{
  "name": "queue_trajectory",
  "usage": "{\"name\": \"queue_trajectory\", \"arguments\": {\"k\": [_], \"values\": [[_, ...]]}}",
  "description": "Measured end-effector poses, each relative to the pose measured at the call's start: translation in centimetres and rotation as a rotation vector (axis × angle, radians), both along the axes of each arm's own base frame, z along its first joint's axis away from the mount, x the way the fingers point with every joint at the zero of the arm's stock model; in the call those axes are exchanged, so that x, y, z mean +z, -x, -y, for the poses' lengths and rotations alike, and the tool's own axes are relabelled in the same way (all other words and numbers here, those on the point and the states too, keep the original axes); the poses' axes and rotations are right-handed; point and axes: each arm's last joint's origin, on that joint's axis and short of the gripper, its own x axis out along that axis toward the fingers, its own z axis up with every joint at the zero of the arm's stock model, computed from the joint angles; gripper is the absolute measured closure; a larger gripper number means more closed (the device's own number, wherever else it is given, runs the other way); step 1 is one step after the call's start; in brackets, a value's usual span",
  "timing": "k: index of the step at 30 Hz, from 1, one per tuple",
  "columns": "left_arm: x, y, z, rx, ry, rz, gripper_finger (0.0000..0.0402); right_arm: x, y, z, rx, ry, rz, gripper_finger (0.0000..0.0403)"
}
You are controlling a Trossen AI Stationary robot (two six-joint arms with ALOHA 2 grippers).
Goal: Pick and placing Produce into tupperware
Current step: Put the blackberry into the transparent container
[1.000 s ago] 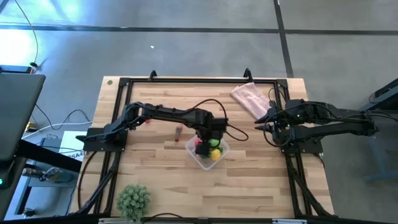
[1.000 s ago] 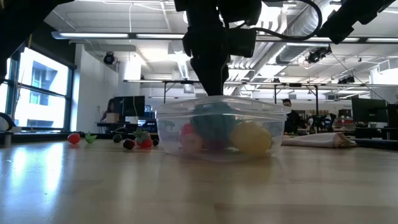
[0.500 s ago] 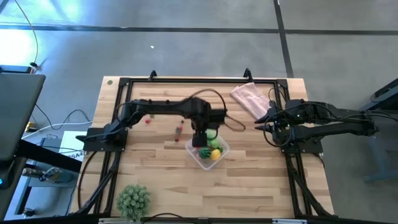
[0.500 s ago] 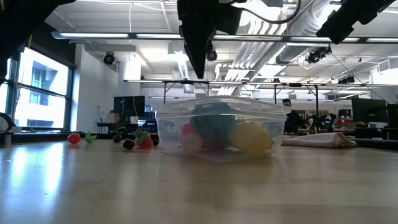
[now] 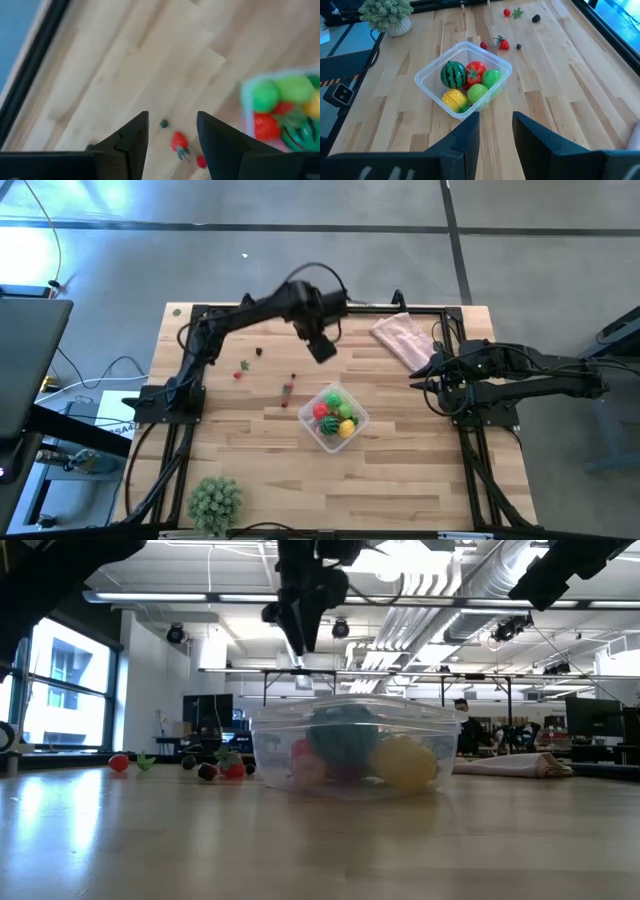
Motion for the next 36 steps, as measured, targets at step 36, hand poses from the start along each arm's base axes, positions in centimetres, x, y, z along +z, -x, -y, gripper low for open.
{"name": "queue_trajectory", "arguments": {"k": [36], "values": [[-11.4, 16.8, 0.1, 1.079, 0.065, 0.089, 0.0257, 0.0, 0.0, 0.0, 0.0, 0.0, 0.0, 0.0297]]}}
